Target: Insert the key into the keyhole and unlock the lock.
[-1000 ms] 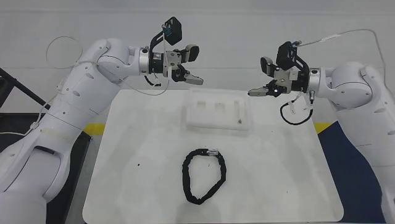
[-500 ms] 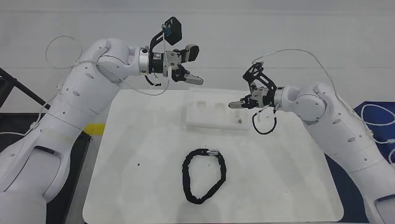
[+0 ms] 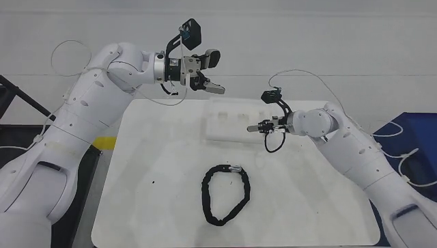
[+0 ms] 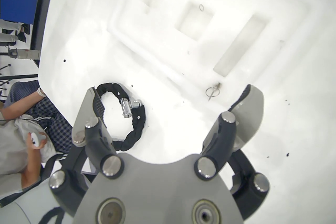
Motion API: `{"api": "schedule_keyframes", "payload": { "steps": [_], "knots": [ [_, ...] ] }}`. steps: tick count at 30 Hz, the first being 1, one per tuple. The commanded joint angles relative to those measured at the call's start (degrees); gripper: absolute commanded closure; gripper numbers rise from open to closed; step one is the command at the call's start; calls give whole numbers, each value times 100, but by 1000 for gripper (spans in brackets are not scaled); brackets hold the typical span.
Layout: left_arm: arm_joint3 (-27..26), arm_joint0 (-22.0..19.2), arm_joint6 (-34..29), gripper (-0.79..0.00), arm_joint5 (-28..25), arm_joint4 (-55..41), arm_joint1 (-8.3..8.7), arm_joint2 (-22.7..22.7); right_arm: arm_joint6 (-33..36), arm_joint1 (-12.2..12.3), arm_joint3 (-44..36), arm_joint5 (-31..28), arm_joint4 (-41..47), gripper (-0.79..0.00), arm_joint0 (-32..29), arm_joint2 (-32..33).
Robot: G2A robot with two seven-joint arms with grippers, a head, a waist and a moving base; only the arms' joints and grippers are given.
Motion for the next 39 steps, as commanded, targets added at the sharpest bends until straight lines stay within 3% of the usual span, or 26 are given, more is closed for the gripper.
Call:
{"api": "schedule_keyframes", "payload": {
  "steps": [1, 11, 31, 39],
  "knots": [
    [0, 0, 0, -785, 0, 0, 0, 0, -89, -123, 290, 41, 148, -785, 60, -104],
    [0, 0, 0, -785, 0, 0, 0, 0, -189, -627, 1487, 123, 456, -785, 418, -441],
    [0, 0, 0, -785, 0, 0, 0, 0, -177, -628, 1483, 128, 440, -785, 383, -458],
    [0, 0, 0, -785, 0, 0, 0, 0, 114, -621, 1158, 679, 27, -785, 227, -494]
  ]
}}
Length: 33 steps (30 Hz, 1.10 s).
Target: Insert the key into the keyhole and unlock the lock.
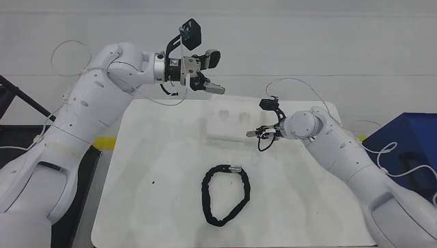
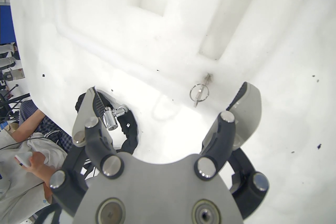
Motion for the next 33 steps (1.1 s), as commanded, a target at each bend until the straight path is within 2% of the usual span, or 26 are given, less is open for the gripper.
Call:
{"api": "schedule_keyframes", "payload": {
  "steps": [1, 10, 16, 24, 25, 27, 31, 33],
  "knots": [
    [0, 0, 0, -785, 0, 0, 0, 0, -3, 18, -151, 128, -141, -785, -34, 15],
    [0, 0, 0, -785, 0, 0, 0, 0, -170, 181, -1034, 459, -603, -785, -311, 295],
    [0, 0, 0, -785, 0, 0, 0, 0, -64, 314, -1573, 1004, -930, -785, -507, 546],
    [0, 0, 0, -785, 0, 0, 0, 0, -207, 334, -1702, 1434, -1155, -785, -682, 703],
    [0, 0, 0, -785, 0, 0, 0, 0, -217, 322, -1690, 1438, -1170, -757, -683, 699],
    [0, 0, 0, -785, 0, 0, 0, 0, -206, 291, -1643, 1475, -1261, -603, -654, 657],
    [0, 0, 0, -785, 0, 0, 0, 0, -198, 208, -1503, 1564, -1332, -382, -584, 584],
    [0, 0, 0, -785, 0, 0, 0, 0, -177, 164, -1415, 1618, -1355, -385, -544, 550]
  ]
}}
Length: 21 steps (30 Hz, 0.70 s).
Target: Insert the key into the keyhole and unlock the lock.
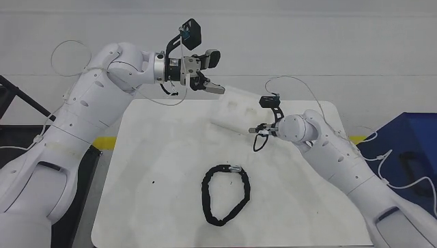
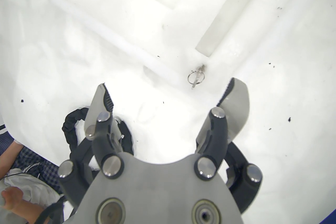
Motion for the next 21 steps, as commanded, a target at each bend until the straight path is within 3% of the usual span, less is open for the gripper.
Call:
{"api": "schedule_keyframes", "payload": {
  "steps": [1, 21],
  "knots": [
    [0, 0, 0, -785, 0, 0, 0, 0, 20, -42, 87, 44, -13, -388, 38, -30],
    [0, 0, 0, -785, 0, 0, 0, 0, 36, -426, 761, 569, -277, -308, 264, -241]
  ]
}}
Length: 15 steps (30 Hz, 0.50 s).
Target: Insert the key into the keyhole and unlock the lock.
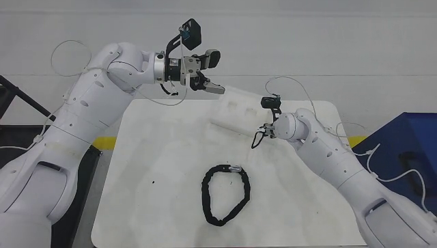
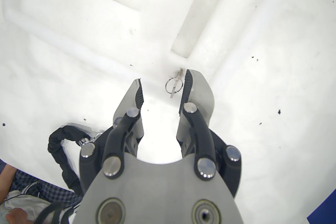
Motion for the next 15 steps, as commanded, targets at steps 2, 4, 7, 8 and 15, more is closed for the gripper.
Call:
{"api": "schedule_keyframes", "payload": {
  "steps": [2, 4, 7, 8, 15],
  "knots": [
    [0, 0, 0, -785, 0, 0, 0, 0, 54, -32, 11, 57, -38, -311, 9, -1],
    [0, 0, 0, -785, 0, 0, 0, 0, 101, -49, 14, 102, -85, -311, 16, 0],
    [0, 0, 0, -785, 0, 0, 0, 0, 158, -72, 56, 173, -131, -292, 25, 16],
    [0, 0, 0, -785, 0, 0, 0, 0, 168, -82, 85, 190, -137, -274, 30, 24],
    [0, 0, 0, -785, 0, 0, 0, 0, 214, -167, 281, 208, -133, -188, 80, 63]
  ]
}}
